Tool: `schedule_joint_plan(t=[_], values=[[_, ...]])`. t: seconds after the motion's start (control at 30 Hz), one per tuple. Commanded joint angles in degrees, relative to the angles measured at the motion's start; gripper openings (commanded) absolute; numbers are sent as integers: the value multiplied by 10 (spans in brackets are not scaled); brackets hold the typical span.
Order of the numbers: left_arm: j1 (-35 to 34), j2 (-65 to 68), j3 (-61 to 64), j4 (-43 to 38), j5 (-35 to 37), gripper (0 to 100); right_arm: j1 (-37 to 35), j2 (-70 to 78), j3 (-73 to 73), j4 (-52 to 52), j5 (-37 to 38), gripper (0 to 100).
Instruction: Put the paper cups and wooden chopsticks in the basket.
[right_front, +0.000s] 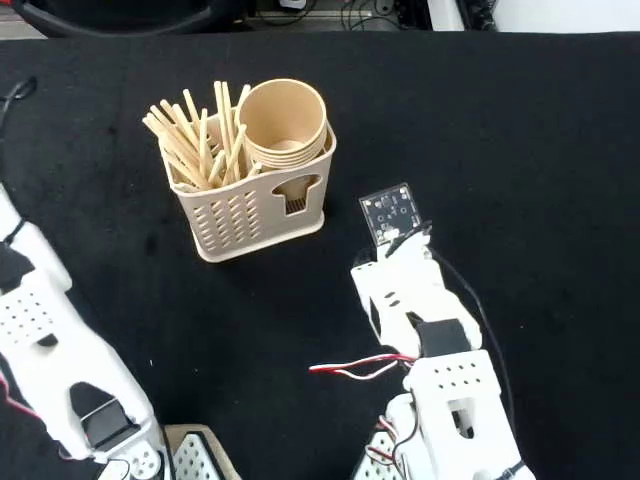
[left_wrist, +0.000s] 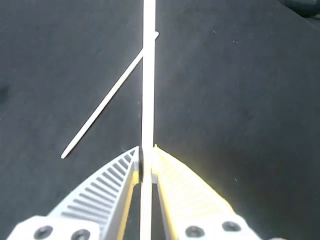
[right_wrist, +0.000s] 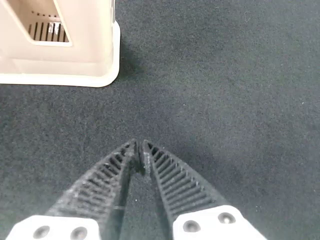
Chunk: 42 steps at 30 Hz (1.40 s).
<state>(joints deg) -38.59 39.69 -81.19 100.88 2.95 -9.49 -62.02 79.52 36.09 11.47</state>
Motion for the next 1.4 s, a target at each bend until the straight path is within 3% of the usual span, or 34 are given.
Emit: schedule_joint_plan(t=[0.0,0.13,0.3,0.53,0.7,0.8,0.93,1.17,1.37], values=[[1,-220,204,1,3,28,1,-8,-4,-11,5,15],[32,-375,378,-33,-1,29,0,-8,-4,-11,5,15],[70,-542,612,-161,2,29,0,-8,-3,-9,4,14],[132,-844,976,-423,3,29,0,-8,-3,-9,4,14],[203,-1055,1193,-672,3,29,0,-8,-4,-8,4,15],[257,-1137,1305,-826,3,29,0,-8,-4,-8,4,15],[330,-1190,1382,-958,4,29,0,-8,-4,-8,4,15],[356,-1183,1407,-985,164,29,0,-8,-4,-8,4,15],[356,-1123,1415,-985,177,29,1,-8,-4,-11,4,15]])
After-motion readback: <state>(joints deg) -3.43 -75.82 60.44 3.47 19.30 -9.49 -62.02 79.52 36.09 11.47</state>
